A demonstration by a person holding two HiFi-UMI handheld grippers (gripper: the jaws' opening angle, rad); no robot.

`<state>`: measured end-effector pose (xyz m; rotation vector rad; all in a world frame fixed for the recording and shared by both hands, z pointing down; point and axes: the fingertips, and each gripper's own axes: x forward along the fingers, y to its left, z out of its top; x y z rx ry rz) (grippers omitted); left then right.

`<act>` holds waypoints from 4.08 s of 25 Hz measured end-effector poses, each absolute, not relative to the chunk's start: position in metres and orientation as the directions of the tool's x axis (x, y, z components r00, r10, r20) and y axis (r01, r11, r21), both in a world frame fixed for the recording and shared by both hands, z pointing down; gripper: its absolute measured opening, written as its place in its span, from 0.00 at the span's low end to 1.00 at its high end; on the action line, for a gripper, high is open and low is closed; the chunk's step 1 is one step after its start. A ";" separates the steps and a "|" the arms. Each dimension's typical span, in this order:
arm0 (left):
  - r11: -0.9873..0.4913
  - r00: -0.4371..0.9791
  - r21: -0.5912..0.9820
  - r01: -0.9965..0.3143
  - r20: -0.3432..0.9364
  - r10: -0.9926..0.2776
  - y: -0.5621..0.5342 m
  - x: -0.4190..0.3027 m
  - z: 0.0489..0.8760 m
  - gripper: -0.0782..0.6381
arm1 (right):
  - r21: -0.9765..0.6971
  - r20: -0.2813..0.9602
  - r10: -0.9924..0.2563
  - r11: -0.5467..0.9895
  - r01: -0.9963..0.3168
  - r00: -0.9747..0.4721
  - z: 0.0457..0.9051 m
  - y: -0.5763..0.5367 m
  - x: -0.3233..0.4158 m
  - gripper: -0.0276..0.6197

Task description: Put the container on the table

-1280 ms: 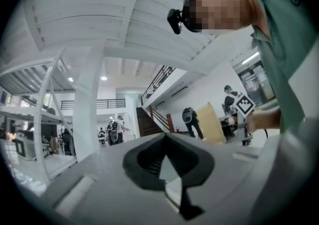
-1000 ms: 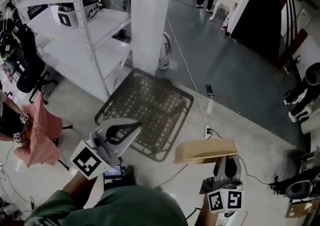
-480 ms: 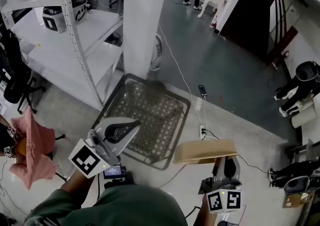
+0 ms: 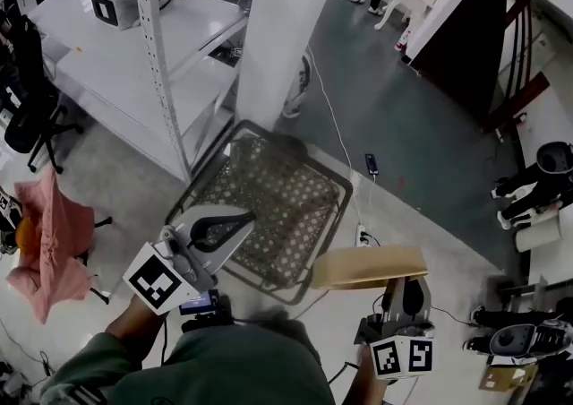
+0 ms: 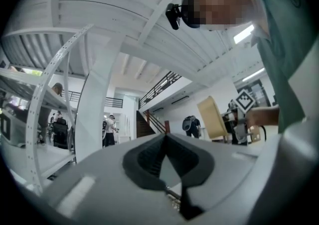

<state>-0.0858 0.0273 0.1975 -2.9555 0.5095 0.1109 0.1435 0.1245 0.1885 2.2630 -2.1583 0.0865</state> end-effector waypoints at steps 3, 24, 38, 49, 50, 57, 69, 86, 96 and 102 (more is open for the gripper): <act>-0.922 0.932 -0.136 -0.363 -0.063 -0.357 0.015 -0.088 0.206 0.11 | -0.039 0.059 -0.998 -0.013 -0.999 0.011 0.195 0.100 0.148 0.06; -0.769 0.788 -0.230 -0.597 0.009 -0.615 -0.008 0.045 0.185 0.11 | -0.184 0.010 -0.947 0.314 -0.931 -0.321 0.235 -0.008 0.282 0.06; -0.763 0.780 -0.227 -0.605 0.021 -0.625 -0.017 0.042 0.194 0.11 | -0.204 0.022 -0.946 0.312 -0.928 -0.323 0.255 -0.021 0.281 0.06; -0.803 0.813 -0.134 -0.580 -0.043 -0.580 -0.088 -0.017 0.200 0.11 | -0.190 0.094 -0.963 0.231 -0.954 -0.252 0.256 -0.070 0.235 0.06; -0.805 0.813 -0.123 -0.581 -0.041 -0.581 -0.094 -0.022 0.204 0.11 | -0.193 0.105 -0.962 0.230 -0.954 -0.254 0.259 -0.077 0.229 0.06; -0.798 0.799 -0.056 -0.601 -0.012 -0.601 -0.126 -0.058 0.235 0.11 | -0.198 0.178 -0.943 0.245 -0.949 -0.281 0.288 -0.120 0.189 0.06; -0.807 0.807 -0.002 -0.591 0.008 -0.591 -0.165 -0.067 0.263 0.11 | -0.241 0.270 -0.915 0.236 -0.941 -0.298 0.339 -0.171 0.165 0.06; -0.821 0.822 0.043 -0.569 0.068 -0.566 -0.181 -0.064 0.308 0.11 | -0.335 0.415 -0.845 0.202 -0.920 -0.337 0.428 -0.197 0.142 0.06; -0.814 0.817 0.073 -0.576 0.097 -0.569 -0.184 -0.077 0.328 0.11 | -0.357 0.450 -0.817 0.205 -0.911 -0.360 0.450 -0.206 0.126 0.06; -0.828 0.831 0.091 -0.554 0.112 -0.544 -0.189 -0.069 0.342 0.11 | -0.380 0.474 -0.793 0.207 -0.902 -0.382 0.469 -0.215 0.117 0.06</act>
